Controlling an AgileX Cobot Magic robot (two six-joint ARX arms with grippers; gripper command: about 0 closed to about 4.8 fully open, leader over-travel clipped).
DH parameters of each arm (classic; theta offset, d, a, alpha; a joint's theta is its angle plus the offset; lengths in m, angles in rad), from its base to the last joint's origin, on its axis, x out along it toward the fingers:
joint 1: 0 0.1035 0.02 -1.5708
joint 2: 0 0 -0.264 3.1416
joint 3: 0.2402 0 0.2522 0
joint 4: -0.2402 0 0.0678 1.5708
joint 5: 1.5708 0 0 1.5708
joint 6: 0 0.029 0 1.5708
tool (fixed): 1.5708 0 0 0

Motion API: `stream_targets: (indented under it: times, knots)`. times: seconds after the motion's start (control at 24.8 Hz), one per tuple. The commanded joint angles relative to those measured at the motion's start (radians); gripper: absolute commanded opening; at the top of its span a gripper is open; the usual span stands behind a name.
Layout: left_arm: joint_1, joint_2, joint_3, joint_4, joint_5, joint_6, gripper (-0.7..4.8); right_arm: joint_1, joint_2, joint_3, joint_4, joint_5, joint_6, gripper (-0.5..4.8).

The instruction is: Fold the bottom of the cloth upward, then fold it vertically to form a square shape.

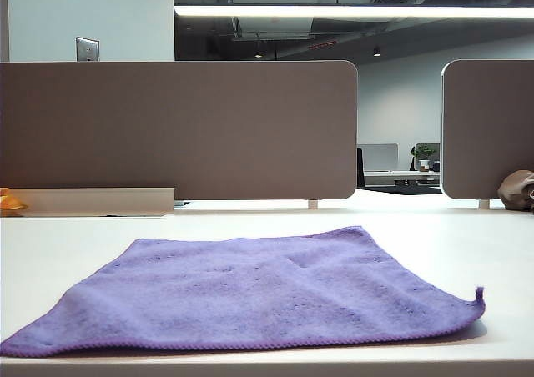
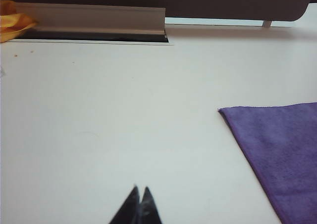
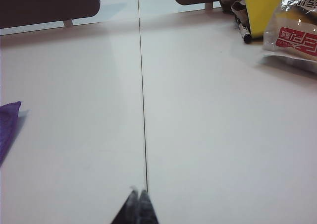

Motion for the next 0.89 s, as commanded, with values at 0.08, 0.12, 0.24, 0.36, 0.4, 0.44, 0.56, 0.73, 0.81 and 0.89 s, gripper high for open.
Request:
stream_targets:
  times: [0.08, 0.12, 0.24, 0.36, 0.4, 0.44, 0.56, 0.73, 0.81, 0.89]
  knots:
    - [0.001, 0.001, 0.002, 0.006, -0.002, 0.008, -0.05, -0.002, 0.000, -0.006, 0.006, 0.005, -0.002, 0.00]
    - [0.001, 0.001, 0.002, 0.006, -0.002, 0.008, -0.05, -0.001, 0.000, -0.006, 0.006, 0.005, -0.002, 0.00]
    - [0.001, 0.000, 0.002, 0.006, -0.002, 0.008, -0.05, -0.002, 0.000, -0.006, 0.006, 0.005, -0.002, 0.00]
    - [0.001, 0.001, 0.002, 0.006, 0.006, 0.007, -0.05, -0.001, 0.000, -0.006, 0.007, 0.004, -0.001, 0.00]
    - [0.001, 0.000, 0.002, 0.007, 0.008, 0.007, -0.05, -0.001, 0.000, -0.006, 0.007, -0.001, 0.011, 0.00]
    - [0.001, 0.000, 0.002, 0.006, 0.009, 0.005, -0.05, -0.001, 0.000, -0.005, 0.006, -0.007, 0.020, 0.00]
    - [0.001, 0.001, 0.002, 0.006, 0.008, -0.046, -0.05, -0.001, 0.000, -0.005, 0.006, -0.048, 0.021, 0.00]
    - [0.001, 0.001, 0.003, 0.007, 0.009, -0.050, -0.05, -0.001, 0.000, -0.005, 0.007, -0.048, 0.021, 0.00]
    - [0.001, 0.001, 0.008, 0.008, 0.019, -0.110, -0.05, 0.000, 0.000, -0.005, 0.007, -0.050, 0.041, 0.00]
    - [0.001, 0.001, 0.023, 0.010, 0.046, -0.202, -0.06, 0.000, 0.000, -0.005, 0.008, -0.089, 0.106, 0.00]
